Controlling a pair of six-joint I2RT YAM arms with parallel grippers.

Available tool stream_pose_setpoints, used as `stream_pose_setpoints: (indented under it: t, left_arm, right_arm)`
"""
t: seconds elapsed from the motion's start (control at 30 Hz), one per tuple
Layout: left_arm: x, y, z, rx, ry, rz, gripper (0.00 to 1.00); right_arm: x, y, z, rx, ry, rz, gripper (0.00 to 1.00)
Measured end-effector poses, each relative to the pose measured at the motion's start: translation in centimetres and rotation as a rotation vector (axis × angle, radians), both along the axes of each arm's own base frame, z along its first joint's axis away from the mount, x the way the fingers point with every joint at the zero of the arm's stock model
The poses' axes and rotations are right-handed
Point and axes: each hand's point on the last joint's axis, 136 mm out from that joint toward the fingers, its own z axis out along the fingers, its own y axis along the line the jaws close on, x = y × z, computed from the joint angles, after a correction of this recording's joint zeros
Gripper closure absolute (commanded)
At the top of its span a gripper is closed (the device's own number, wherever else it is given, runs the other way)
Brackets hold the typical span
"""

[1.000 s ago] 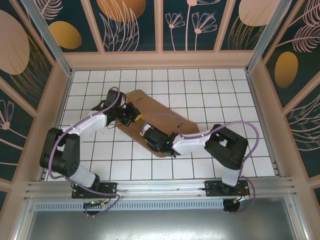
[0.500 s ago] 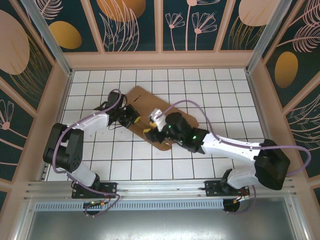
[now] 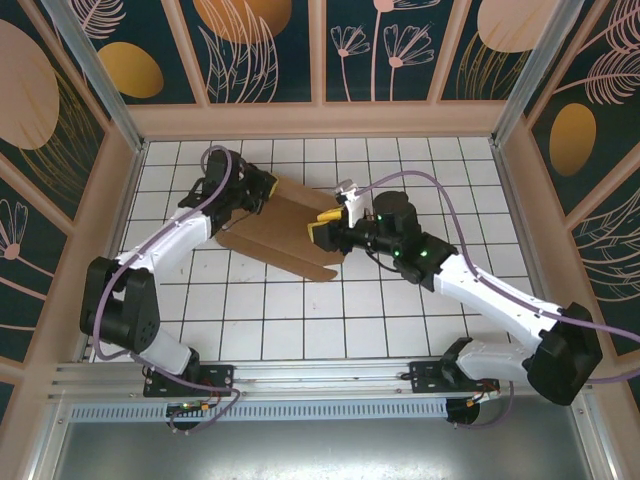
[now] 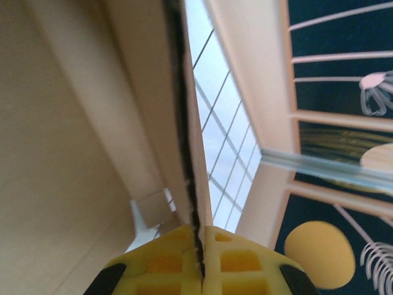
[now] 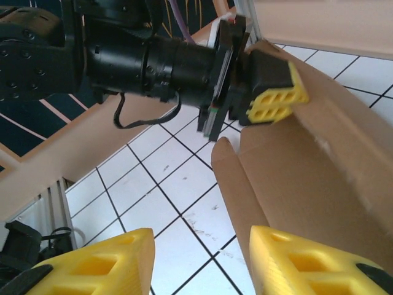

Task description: Fold the paper box

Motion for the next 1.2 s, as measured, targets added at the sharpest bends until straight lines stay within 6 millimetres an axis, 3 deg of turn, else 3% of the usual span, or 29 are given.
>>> stream_pose_setpoints:
  t: [0.1,0.2,0.33,0.4,0.6,0.7,0.77,0.9,1.07,1.13,1.2]
  left_arm:
    - [2.2,-0.2,0.3,-0.023,-0.010,0.049,1.00]
    - [4.0,-0.4,-0.7,-0.037,0.012,0.088,1.00]
    - [5.7,-0.1,-2.5,-0.040,0.049,0.153,1.00]
    - [6.2,0.1,-2.4,-0.048,0.040,0.182,1.00]
    - [6.6,0.4,-2.3,-0.046,0.023,0.223,1.00]
    - [6.6,0.3,-2.5,-0.041,0.000,0.224,1.00]
    - [6.6,0.4,-2.8,-0.030,-0.015,0.227,1.00]
    - [6.7,0.5,-3.1,-0.039,-0.058,0.235,1.00]
    - [7.0,0.6,-3.0,-0.047,-0.085,0.244,1.00]
    - [7.2,0.6,-3.2,-0.048,-0.094,0.248,1.00]
    - [7.3,0.6,-3.2,-0.049,-0.107,0.249,1.00]
  right_arm:
    - [-0.6,0.1,-0.5,-0.014,0.032,0.027,0.62]
    - [-1.1,0.6,-0.8,-0.029,0.067,0.069,0.66]
    - [0.3,1.8,-2.3,-0.102,0.108,0.043,0.86]
    - [1.8,2.3,-4.5,-0.174,0.127,-0.018,0.93]
    - [4.8,1.1,-13.0,-0.385,0.218,-0.199,0.99]
    - [5.4,0.1,-15.9,-0.431,0.260,-0.257,0.99]
    - [5.7,-0.9,-16.7,-0.422,0.306,-0.288,0.97]
    - [8.3,-3.5,-15.2,-0.306,0.383,-0.375,0.94]
    - [11.5,-5.4,-10.2,-0.207,0.331,-0.471,0.95]
    - [12.3,-5.9,-8.8,-0.172,0.321,-0.491,0.89]
    - [13.1,-6.5,-7.9,-0.148,0.329,-0.517,0.71]
